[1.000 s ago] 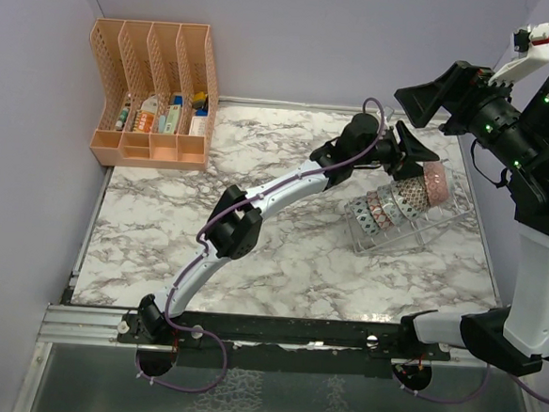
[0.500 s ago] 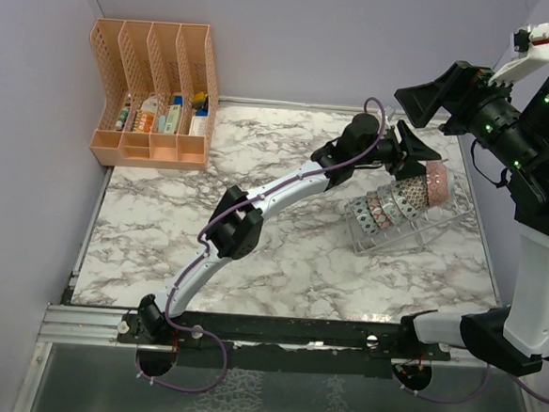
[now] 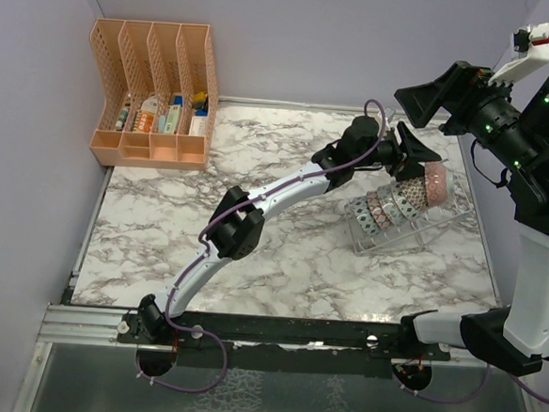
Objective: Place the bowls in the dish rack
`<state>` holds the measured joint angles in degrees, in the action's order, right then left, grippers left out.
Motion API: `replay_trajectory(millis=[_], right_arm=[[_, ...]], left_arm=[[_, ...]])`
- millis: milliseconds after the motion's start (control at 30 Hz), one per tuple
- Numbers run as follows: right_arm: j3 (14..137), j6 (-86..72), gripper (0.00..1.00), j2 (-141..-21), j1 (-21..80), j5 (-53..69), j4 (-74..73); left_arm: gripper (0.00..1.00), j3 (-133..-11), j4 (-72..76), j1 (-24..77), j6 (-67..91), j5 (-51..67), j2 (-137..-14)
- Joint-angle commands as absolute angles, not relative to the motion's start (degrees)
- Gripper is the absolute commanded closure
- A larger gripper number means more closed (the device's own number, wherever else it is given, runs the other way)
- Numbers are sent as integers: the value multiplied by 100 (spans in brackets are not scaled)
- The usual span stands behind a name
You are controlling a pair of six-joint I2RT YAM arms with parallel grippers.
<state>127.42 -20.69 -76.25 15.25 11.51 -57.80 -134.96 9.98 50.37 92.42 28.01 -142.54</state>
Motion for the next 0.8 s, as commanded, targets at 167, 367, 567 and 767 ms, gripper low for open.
replay_trajectory(millis=[167, 367, 567, 767], right_arm=[[12681, -2010, 1, -7581, 1485, 1282, -5717], [12634, -2021, 1, -7559, 1485, 1283, -5713], [12580, -2024, 1, -7537, 1485, 1290, -5688], [12567, -2036, 0, -7521, 1485, 1292, -5669]], left_arm=[[44, -13307, 923, 5063, 8952, 2781, -14185], [44, -13201, 817, 5050, 8832, 2755, -14150], [44, -13191, 747, 5045, 8794, 2745, -14134], [44, -13223, 743, 5045, 8789, 2751, -14143]])
